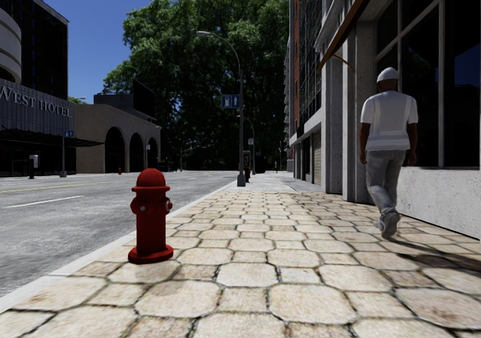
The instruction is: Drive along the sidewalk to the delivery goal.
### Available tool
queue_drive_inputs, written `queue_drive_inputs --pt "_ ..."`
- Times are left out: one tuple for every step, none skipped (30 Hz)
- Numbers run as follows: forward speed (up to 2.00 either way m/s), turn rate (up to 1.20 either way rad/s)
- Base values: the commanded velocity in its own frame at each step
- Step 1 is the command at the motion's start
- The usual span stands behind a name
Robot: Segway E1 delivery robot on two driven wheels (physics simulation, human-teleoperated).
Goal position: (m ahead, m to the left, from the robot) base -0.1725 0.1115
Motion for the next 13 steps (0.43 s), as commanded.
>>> queue_drive_inputs --pt "0.0 0.0" --pt "0.0 0.0" --pt "0.0 0.0" --pt "0.0 0.0" --pt "0.0 0.0" --pt "0.0 0.0" --pt "0.0 0.0" --pt "0.0 0.0" --pt "0.0 0.0" --pt "0.0 0.0" --pt "0.0 0.0" --pt "0.0 0.0" --pt "0.0 0.0"
